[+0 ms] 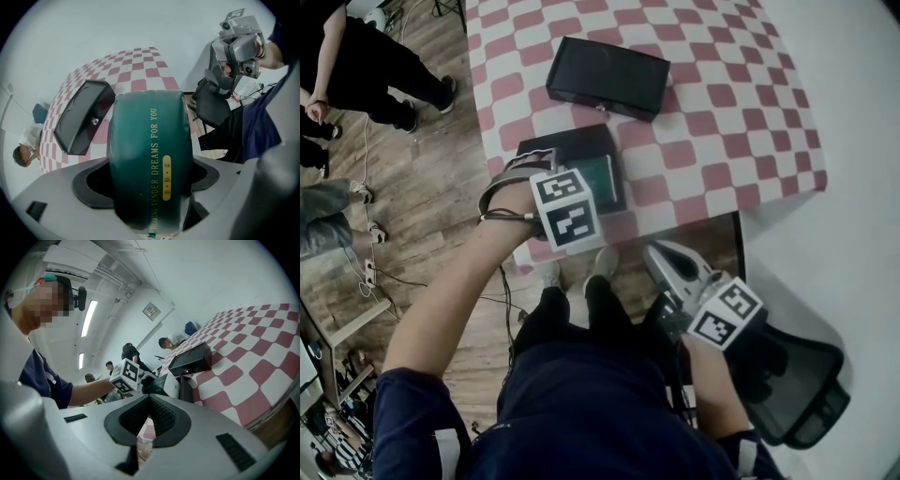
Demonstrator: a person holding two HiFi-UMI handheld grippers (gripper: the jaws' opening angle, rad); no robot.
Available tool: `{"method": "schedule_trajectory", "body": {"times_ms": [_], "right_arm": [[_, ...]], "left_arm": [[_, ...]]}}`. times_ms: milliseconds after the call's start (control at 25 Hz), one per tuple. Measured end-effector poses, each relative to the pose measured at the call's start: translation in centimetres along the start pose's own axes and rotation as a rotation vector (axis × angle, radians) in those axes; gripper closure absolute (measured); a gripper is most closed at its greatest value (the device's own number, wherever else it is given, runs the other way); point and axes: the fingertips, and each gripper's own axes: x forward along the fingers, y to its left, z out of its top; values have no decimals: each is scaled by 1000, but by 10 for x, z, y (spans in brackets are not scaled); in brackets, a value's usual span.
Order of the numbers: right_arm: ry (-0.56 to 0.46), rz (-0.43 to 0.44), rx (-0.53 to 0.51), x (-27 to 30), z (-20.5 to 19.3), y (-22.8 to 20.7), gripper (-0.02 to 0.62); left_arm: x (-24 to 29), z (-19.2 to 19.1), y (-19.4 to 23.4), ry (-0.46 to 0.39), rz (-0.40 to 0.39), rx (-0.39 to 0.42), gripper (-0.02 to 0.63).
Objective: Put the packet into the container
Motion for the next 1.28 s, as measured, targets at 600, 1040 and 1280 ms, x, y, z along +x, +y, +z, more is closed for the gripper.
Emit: {"method": "schedule_trajectory", "body": {"times_ms": [600, 1040, 1280], "right_arm": [[-11, -1, -13, 3, 3, 4, 578], [-43, -24, -41, 11, 18, 25, 578], [-72, -53, -84, 12, 29, 43, 578]], "left_arm": [[-30, 13, -5, -193, -22, -77, 140], [-125, 6, 8, -665, 86, -296, 164], [-169, -8, -5, -849, 171, -353, 360]]}}
